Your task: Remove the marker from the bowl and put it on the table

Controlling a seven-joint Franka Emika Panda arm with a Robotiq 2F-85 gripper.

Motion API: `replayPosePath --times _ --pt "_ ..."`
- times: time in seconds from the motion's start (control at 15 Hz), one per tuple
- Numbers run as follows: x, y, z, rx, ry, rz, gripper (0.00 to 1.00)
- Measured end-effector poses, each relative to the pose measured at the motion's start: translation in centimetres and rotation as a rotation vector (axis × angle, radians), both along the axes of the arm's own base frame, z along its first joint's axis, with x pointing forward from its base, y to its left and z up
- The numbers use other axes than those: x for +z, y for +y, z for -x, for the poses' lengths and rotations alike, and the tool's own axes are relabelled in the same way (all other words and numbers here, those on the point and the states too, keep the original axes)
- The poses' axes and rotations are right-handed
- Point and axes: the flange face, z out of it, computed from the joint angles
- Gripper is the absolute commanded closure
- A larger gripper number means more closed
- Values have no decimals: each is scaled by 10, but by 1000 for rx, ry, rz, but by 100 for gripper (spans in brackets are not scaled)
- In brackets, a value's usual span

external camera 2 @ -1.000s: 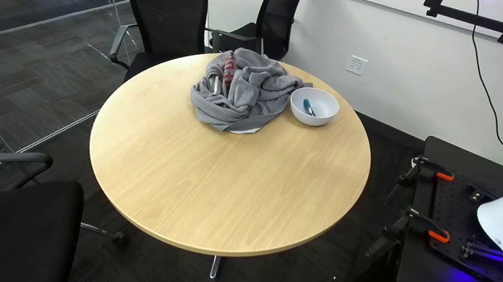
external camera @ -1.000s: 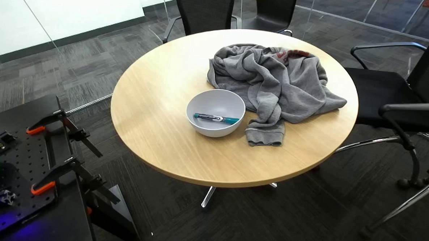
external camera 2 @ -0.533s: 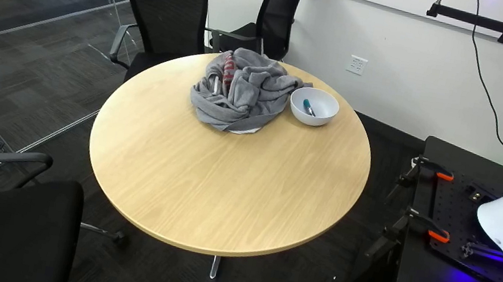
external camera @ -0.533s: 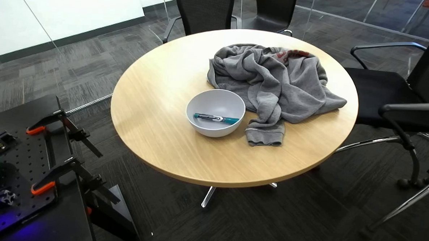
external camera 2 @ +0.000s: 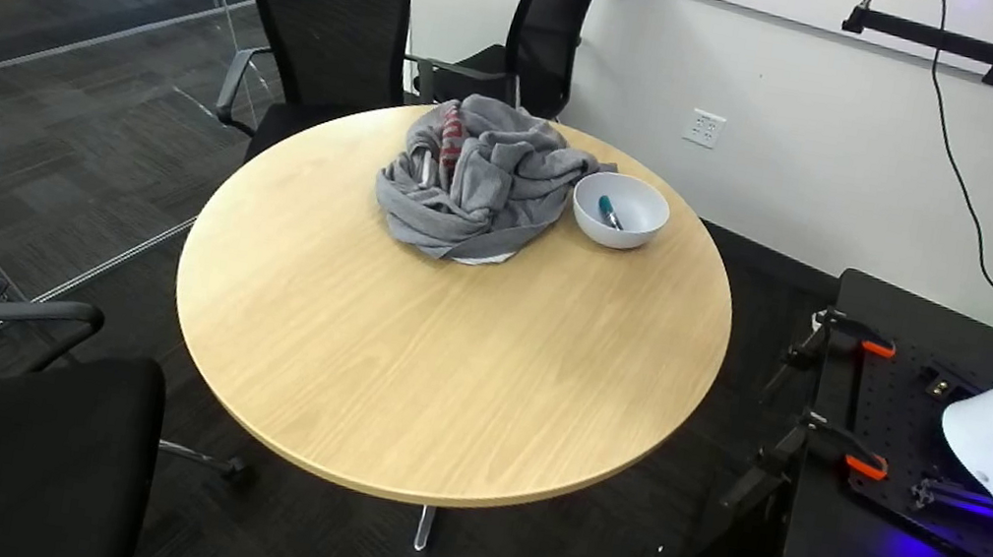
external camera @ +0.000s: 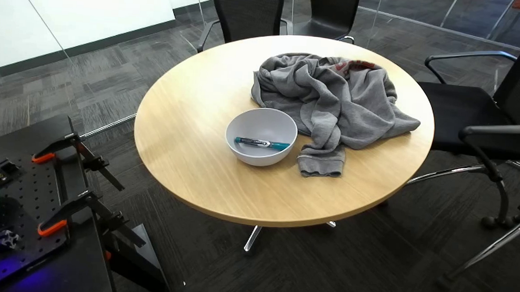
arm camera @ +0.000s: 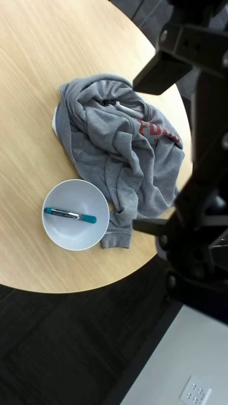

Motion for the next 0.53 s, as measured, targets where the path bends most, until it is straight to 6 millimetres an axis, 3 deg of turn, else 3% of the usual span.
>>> replayPosePath --times 0.53 --pt "-91 -30 -44 -128 37 39 0"
